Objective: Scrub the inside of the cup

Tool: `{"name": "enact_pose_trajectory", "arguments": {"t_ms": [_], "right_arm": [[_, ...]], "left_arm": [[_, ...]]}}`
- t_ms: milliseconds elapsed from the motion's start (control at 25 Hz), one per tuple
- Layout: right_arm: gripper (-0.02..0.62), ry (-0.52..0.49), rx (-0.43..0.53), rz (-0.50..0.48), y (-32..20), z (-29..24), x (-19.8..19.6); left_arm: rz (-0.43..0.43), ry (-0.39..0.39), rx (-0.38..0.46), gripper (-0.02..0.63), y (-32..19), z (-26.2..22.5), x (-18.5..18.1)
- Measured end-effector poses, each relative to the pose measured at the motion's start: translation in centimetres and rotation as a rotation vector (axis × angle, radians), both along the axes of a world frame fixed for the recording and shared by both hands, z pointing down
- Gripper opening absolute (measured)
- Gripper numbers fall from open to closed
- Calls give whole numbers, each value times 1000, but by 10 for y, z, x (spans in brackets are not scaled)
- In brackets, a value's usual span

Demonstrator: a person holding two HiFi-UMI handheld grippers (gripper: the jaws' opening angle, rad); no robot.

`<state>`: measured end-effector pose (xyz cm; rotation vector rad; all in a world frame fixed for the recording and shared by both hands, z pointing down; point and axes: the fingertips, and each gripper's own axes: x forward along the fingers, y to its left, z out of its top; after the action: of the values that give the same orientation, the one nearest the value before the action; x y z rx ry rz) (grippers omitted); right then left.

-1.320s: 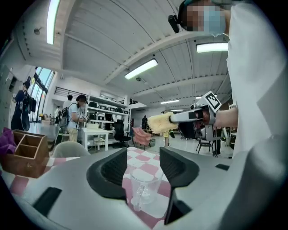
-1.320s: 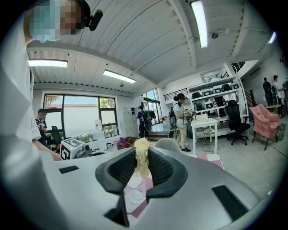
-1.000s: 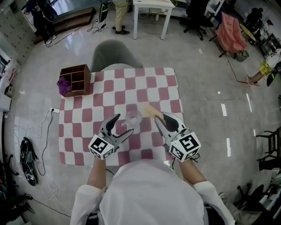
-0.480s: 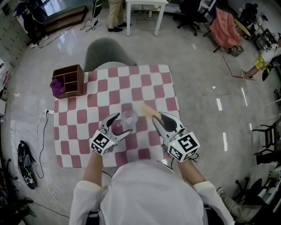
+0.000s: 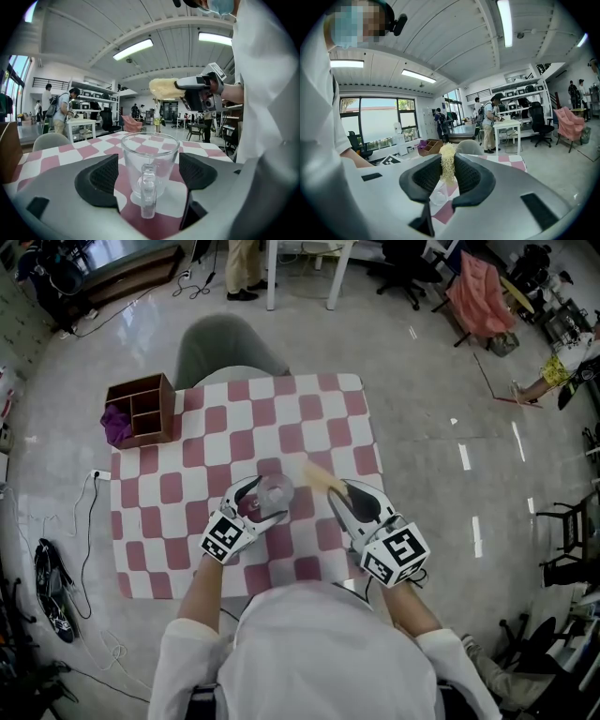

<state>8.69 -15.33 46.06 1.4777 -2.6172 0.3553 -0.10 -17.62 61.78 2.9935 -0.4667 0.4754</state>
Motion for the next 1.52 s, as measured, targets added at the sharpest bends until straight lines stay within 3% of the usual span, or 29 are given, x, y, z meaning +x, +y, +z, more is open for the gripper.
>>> {"name": "enact_pose_trajectory", "arguments": {"t_ms": [920,1520], "right_arm": [[90,12,-18,8,-5,5,6],[89,20,-7,-41,-5,-2,-7]], "left_arm": [[44,2,-7,383,-8,11,27],[25,-20,23,383,-7,7,26]]}}
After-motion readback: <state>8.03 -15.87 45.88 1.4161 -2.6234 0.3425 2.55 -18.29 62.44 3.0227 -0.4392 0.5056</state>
